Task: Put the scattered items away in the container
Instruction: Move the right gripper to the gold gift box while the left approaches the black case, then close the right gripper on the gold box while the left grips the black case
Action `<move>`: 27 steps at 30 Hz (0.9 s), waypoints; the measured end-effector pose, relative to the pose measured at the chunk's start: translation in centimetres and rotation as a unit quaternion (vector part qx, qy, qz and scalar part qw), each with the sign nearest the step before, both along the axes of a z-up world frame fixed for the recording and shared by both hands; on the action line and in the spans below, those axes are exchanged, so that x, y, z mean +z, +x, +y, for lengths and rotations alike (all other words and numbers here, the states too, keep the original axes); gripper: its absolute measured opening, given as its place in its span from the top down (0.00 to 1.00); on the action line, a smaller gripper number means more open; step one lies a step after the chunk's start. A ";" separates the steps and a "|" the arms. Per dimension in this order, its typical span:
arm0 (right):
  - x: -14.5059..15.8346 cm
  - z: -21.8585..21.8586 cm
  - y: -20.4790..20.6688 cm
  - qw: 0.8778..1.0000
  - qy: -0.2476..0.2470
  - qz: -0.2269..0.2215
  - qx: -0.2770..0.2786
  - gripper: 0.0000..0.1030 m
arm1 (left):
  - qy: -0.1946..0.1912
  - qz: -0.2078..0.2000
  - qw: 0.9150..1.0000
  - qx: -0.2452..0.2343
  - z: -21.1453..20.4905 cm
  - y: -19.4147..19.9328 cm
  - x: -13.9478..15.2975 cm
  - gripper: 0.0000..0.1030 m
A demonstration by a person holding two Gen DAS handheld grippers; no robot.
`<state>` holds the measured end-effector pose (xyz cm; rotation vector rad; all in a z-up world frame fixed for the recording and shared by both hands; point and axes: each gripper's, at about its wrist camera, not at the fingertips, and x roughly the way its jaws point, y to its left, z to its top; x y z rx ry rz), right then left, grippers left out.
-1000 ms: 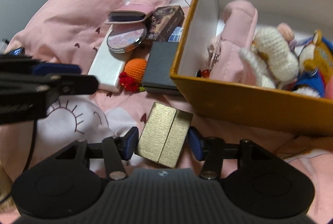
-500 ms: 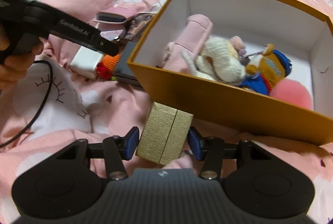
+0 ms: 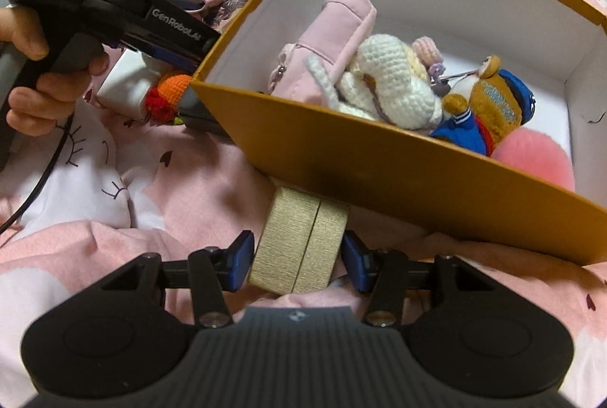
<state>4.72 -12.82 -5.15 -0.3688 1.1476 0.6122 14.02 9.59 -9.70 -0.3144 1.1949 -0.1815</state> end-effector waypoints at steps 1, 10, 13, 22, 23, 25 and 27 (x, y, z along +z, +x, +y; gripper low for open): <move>0.0 0.0 0.0 1.000 0.000 0.000 0.000 0.48 | -0.006 0.002 1.000 0.001 0.0 0.1 -0.3 0.27; -0.4 0.1 0.1 1.000 0.005 0.001 -0.005 0.48 | -0.017 -0.006 1.000 0.005 0.0 -0.3 -1.0 0.25; -0.5 0.1 0.2 1.000 0.008 0.004 -0.009 0.48 | -0.010 -0.012 1.000 0.004 -0.1 -0.7 -0.7 0.29; -0.8 0.3 0.8 1.000 0.009 0.006 -0.012 0.48 | 0.011 -0.033 0.999 -0.008 -0.2 -2.8 1.4 0.60; -0.9 0.3 0.8 1.000 0.009 0.007 -0.013 0.48 | 0.019 -0.040 0.999 -0.014 -0.5 -3.1 1.7 0.61; -0.9 0.3 0.9 1.000 0.011 0.008 -0.014 0.48 | 0.042 -0.058 0.997 -0.030 -1.2 -3.9 2.3 0.63; -0.9 0.3 0.8 1.000 0.013 0.008 -0.017 0.48 | 0.065 -0.077 0.994 -0.046 -2.1 -4.8 2.9 0.64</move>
